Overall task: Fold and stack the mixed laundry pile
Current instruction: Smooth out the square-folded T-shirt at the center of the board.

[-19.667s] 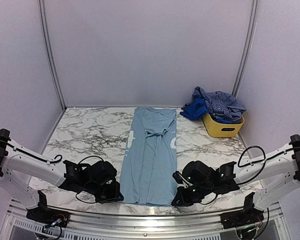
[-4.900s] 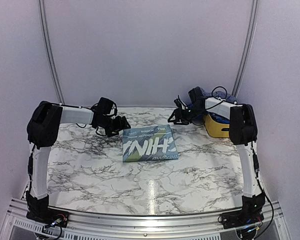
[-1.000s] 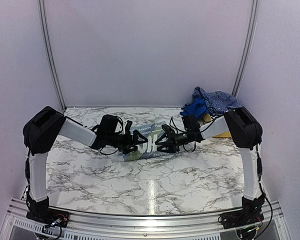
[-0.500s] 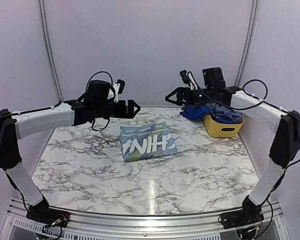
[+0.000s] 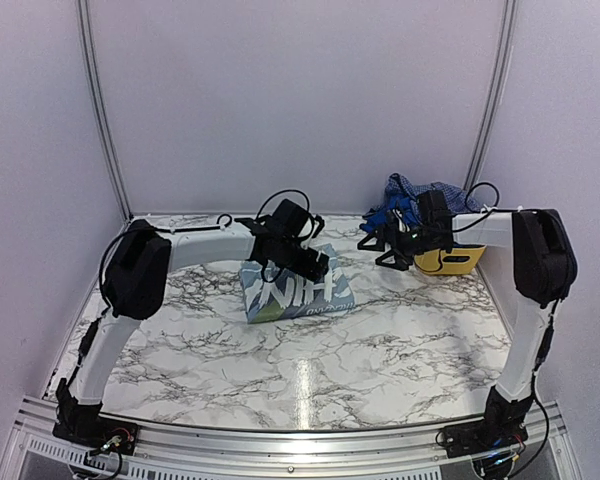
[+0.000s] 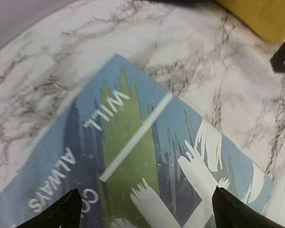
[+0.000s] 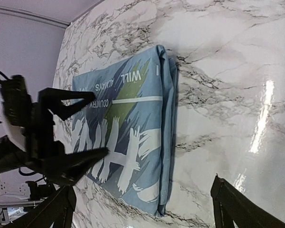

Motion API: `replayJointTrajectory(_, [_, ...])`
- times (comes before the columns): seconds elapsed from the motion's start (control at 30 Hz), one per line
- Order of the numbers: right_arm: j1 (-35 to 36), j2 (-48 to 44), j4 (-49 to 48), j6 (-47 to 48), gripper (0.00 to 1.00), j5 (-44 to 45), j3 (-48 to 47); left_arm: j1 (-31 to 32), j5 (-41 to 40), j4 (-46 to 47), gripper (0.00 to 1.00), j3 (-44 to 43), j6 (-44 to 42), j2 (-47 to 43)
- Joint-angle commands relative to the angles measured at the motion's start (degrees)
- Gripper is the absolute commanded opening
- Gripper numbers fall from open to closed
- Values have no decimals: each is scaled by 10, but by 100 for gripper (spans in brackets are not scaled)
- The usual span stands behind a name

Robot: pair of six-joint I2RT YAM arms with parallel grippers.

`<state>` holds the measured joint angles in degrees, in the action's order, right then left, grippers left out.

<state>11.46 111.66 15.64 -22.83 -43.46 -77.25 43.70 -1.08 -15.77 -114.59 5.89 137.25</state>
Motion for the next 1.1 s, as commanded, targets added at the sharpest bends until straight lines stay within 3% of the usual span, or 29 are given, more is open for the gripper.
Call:
replayJointTrajectory(0.0, [5, -16, -14, -18, 94, -40, 6, 8, 49, -77, 99, -29, -36, 44])
replayJointTrajectory(0.2, [6, -5, 20, 8, 91, -56, 30, 39, 102, -68, 99, 114, -99, -10])
replayJointTrajectory(0.37, [15, 7, 26, 26, 83, -66, 72, 79, 124, -18, 99, 260, -108, -95])
replayJointTrajectory(0.57, [27, -2, 4, 25, 78, -79, 117, 81, 159, 16, 99, 307, -68, -202])
replayJointTrajectory(0.77, [27, -18, 2, 27, 77, -87, 136, 107, 103, 17, 98, 320, -92, -261])
replayJointTrajectory(0.9, [27, -26, 1, 22, 76, -95, 147, 163, 95, 27, 84, 360, -191, -281])
replayJointTrajectory(1.07, [26, -44, 17, 18, 75, -94, 159, 211, 97, 33, 61, 364, -245, -255])
